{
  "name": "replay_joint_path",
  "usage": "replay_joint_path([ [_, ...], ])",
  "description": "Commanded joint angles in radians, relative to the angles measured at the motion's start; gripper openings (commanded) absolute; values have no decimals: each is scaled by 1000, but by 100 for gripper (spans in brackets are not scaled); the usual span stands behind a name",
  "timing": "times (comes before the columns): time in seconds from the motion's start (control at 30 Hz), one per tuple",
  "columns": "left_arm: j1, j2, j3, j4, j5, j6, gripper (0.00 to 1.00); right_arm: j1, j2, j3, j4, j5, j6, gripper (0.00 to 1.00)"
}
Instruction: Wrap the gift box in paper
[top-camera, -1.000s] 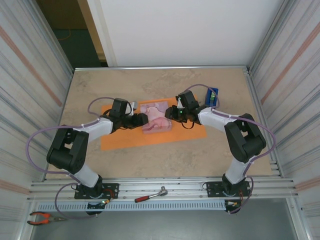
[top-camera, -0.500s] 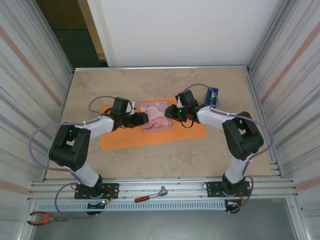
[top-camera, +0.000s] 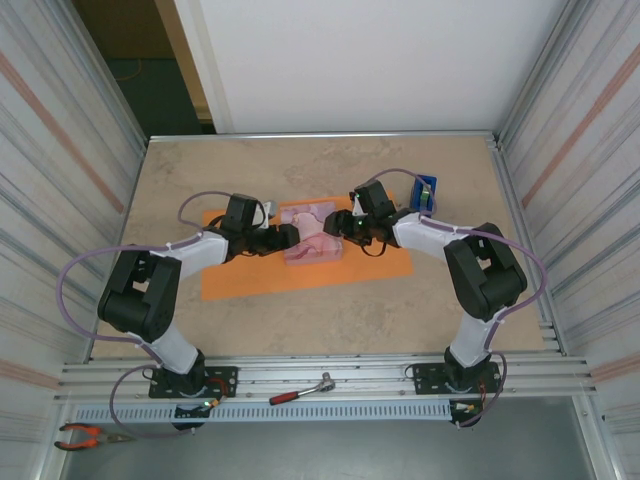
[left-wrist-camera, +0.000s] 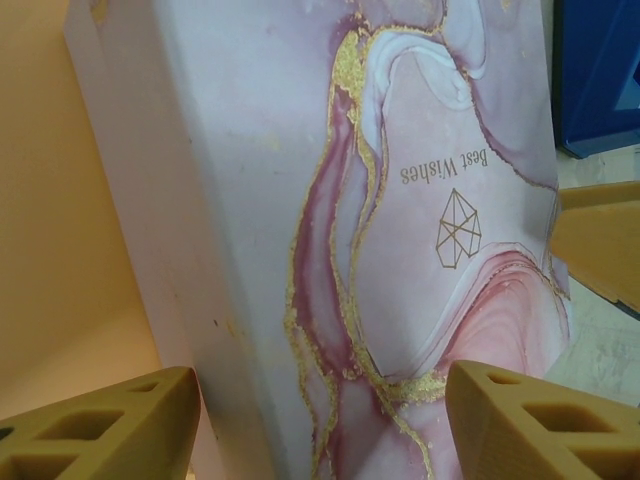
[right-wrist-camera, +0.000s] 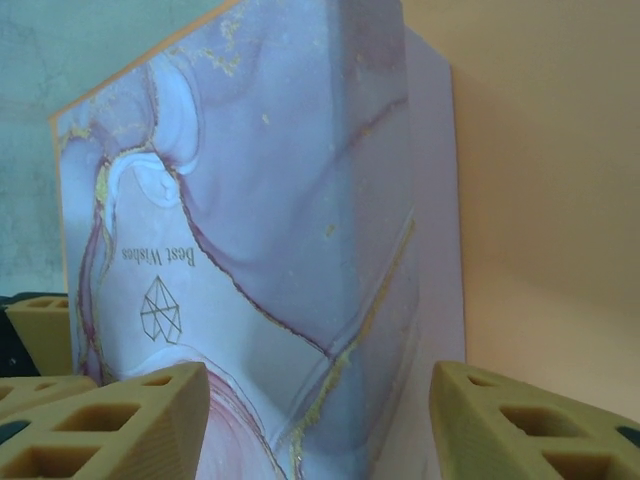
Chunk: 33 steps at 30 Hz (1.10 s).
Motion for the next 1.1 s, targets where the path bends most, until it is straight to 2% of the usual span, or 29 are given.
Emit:
replay_joint_path([
  [0.0, 18, -47, -1, 5, 12, 29, 68, -19, -90, -46, -32, 6, -6, 63],
  [0.27, 55, -182, -50, -17, 11, 18, 73, -142, -313, -238, -200, 142, -61, 66],
  [0.37, 54, -223, -75, -9, 12, 3, 74, -198, -364, -298, -270, 221, -90, 67],
  [0.5, 42, -256, -107, 5, 12, -17, 74, -263, -398, -364, -296, 251, -113, 68],
  [0.67, 25, -258, -119, 17, 11, -23, 75, -271, -375, -381, -291, 250, -126, 67],
  [1.07, 23, -257, -128, 28, 15, -29, 75, -219, -265, -364, -218, 192, -133, 62],
])
